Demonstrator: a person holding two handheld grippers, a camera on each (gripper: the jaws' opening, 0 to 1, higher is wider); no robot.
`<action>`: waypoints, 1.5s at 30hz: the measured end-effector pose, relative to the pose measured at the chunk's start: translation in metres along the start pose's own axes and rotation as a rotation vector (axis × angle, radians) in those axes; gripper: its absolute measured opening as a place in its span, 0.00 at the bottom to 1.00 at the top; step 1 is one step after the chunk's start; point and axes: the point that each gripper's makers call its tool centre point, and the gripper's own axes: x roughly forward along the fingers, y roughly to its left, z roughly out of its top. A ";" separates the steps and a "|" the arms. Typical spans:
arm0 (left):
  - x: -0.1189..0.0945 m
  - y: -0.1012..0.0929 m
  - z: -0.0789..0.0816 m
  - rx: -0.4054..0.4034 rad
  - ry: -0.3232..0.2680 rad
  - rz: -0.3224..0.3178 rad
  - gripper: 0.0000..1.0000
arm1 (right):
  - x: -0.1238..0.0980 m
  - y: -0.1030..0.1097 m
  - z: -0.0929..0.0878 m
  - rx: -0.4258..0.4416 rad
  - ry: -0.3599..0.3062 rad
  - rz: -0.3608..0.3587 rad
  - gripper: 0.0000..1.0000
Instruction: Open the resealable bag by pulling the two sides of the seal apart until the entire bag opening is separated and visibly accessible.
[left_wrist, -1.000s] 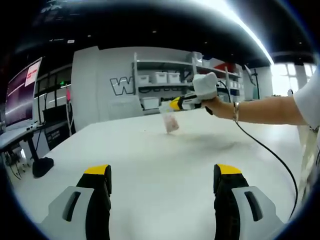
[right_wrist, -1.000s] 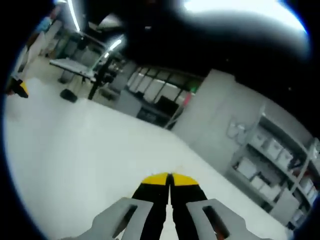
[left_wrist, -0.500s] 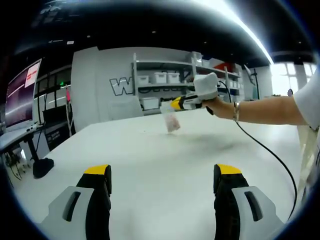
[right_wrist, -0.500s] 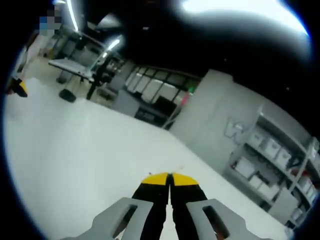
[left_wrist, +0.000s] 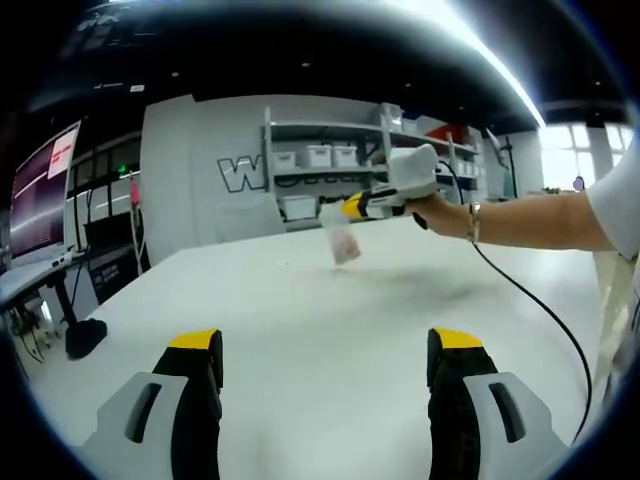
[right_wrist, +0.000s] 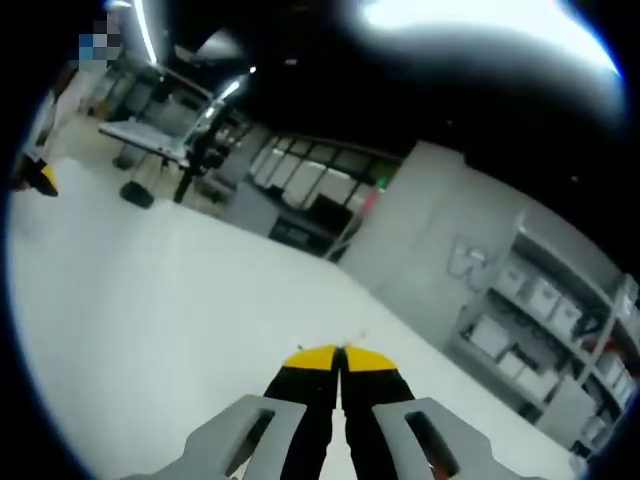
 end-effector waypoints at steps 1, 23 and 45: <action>0.000 0.000 0.000 0.000 0.001 -0.001 0.83 | -0.001 0.000 0.000 0.001 -0.001 -0.001 0.00; 0.002 -0.006 0.000 0.007 0.006 -0.007 0.83 | -0.001 -0.015 -0.002 0.023 -0.026 -0.012 0.00; 0.001 -0.011 0.002 0.015 0.006 -0.013 0.83 | -0.015 -0.020 0.006 0.034 -0.069 -0.023 0.00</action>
